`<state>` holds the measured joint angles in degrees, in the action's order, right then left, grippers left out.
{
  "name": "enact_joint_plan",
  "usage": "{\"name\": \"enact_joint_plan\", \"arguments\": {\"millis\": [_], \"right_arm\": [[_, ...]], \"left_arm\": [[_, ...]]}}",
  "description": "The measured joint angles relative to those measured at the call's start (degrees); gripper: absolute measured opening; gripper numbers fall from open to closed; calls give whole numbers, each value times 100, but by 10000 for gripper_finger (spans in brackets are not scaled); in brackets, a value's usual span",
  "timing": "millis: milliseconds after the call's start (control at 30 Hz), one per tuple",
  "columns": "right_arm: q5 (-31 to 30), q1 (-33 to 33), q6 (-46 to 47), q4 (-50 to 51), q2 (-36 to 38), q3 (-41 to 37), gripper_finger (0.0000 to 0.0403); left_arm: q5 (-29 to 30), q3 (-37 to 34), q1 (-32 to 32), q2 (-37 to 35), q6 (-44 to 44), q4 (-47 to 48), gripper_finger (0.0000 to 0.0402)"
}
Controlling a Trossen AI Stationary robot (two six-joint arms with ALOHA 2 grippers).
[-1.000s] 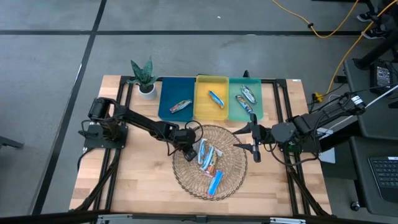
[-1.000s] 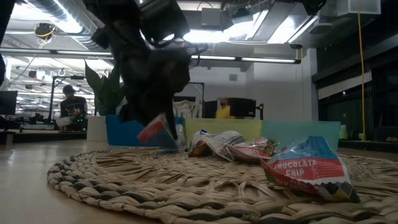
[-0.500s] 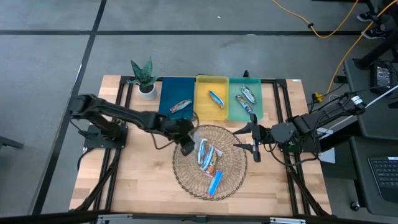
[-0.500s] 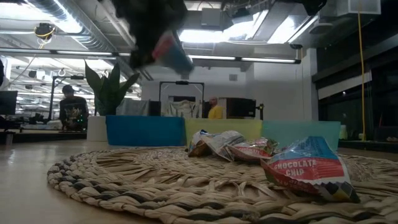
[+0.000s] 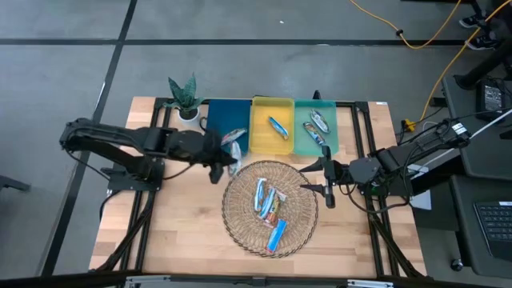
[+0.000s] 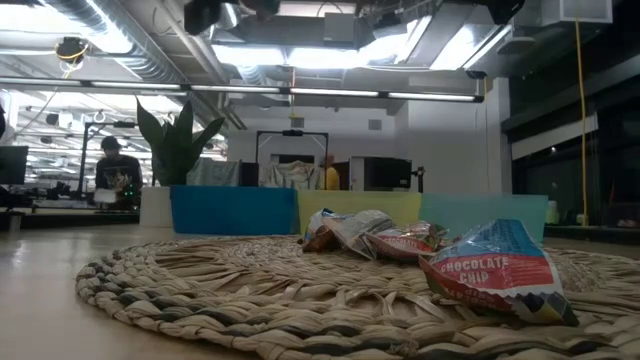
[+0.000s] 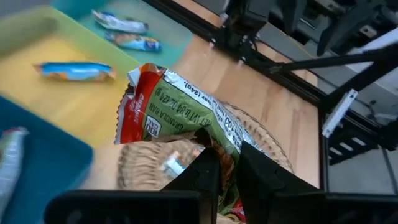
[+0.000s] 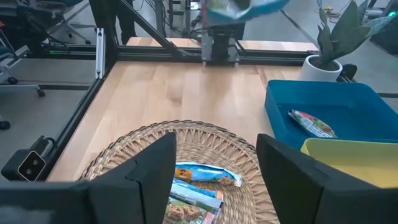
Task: Pick and place Granola Bars by type
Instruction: Put the red granola bar into the blue bin
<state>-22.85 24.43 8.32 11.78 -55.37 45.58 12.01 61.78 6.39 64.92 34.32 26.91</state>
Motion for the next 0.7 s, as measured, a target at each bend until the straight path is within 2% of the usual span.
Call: {"name": "enact_joint_plan", "arguments": {"millis": [133, 400, 700], "right_arm": [[-4, -3, 2, -5, 0, 0, 224], [-14, -58, -2, -48, 0, -2, 224], [-11, -284, -149, -264, 0, -2, 224]], "left_arm": [[224, 0, -2, -214, -98, 171, 33], [220, 0, -65, -299, -471, 215, 33], [-478, 0, -767, -343, -666, 284, 33]]}}
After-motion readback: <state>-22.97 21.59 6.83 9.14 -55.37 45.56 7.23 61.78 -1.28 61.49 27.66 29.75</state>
